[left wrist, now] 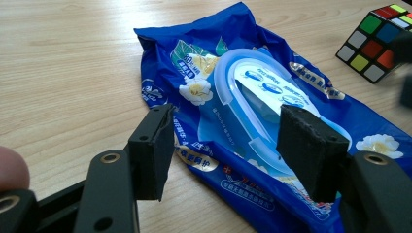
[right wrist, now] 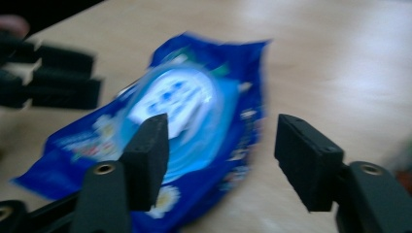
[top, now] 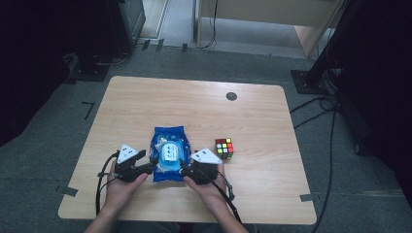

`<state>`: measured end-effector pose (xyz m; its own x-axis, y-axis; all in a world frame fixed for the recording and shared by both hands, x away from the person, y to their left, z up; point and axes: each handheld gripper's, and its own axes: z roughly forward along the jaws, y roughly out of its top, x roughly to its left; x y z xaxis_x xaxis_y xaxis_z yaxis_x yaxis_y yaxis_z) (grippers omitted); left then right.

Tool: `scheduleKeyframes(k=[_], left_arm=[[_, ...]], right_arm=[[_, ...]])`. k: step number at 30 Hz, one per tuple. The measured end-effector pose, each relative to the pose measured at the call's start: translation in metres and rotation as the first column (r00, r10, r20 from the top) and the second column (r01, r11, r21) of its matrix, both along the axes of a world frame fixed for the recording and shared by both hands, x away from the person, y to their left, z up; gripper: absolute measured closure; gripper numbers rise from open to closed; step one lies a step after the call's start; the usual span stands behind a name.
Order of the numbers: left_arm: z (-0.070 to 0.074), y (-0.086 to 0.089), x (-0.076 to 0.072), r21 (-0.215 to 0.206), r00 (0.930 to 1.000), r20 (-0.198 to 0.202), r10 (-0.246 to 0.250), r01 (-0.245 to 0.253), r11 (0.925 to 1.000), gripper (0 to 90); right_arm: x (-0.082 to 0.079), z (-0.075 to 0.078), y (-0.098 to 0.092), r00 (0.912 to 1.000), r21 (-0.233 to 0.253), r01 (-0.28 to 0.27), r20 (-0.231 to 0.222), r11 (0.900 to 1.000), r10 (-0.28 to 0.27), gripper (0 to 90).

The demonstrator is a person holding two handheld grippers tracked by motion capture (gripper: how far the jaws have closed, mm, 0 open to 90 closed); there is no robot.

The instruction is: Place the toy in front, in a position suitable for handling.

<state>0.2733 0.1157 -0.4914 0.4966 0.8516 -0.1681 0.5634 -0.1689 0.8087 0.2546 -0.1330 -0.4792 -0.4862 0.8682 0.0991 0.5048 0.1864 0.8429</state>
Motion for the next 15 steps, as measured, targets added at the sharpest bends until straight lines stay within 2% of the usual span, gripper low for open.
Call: scheduleKeyframes(k=[1, 5, 6, 8, 9, 10, 15], left_arm=[[0.000, 0.000, 0.000, 0.000, 1.0000, -0.001, 0.003, -0.003, 1.0000, 40.3], [0.000, 0.002, 0.000, -0.004, 1.0000, -0.004, 0.007, -0.007, 1.0000, 41.4], [0.000, 0.002, 0.000, -0.005, 1.0000, -0.004, 0.006, -0.006, 1.0000, 41.5], [0.000, 0.002, 0.000, -0.004, 1.0000, -0.004, 0.005, -0.005, 1.0000, 41.4], [0.001, 0.002, 0.000, -0.005, 1.0000, -0.005, 0.003, -0.003, 1.0000, 41.2], [0.001, 0.001, 0.000, -0.006, 1.0000, -0.005, 0.000, 0.000, 1.0000, 41.0], [0.001, -0.004, -0.001, 0.000, 0.9998, -0.002, -0.019, 0.019, 0.9998, 40.8]], right_arm=[[0.006, -0.008, 0.011, 0.9958, -0.008, -0.071, -0.057, 0.997, 0.071, 43.6], [0.011, -0.015, 0.019, 0.9890, -0.006, -0.097, -0.112, 0.995, 0.096, 49.3], [0.013, -0.017, 0.023, 0.9865, -0.027, -0.108, -0.126, 0.994, 0.104, 50.4], [0.014, -0.017, 0.025, 0.9857, -0.039, -0.113, -0.130, 0.993, 0.107, 50.2], [0.016, -0.018, 0.030, 0.9843, -0.078, -0.118, -0.141, 0.990, 0.106, 49.6], [0.017, -0.018, 0.032, 0.9843, -0.094, -0.118, -0.143, 0.989, 0.104, 48.6], [0.023, -0.017, 0.036, 0.9859, -0.119, -0.101, -0.145, 0.988, 0.083, 47.2]])
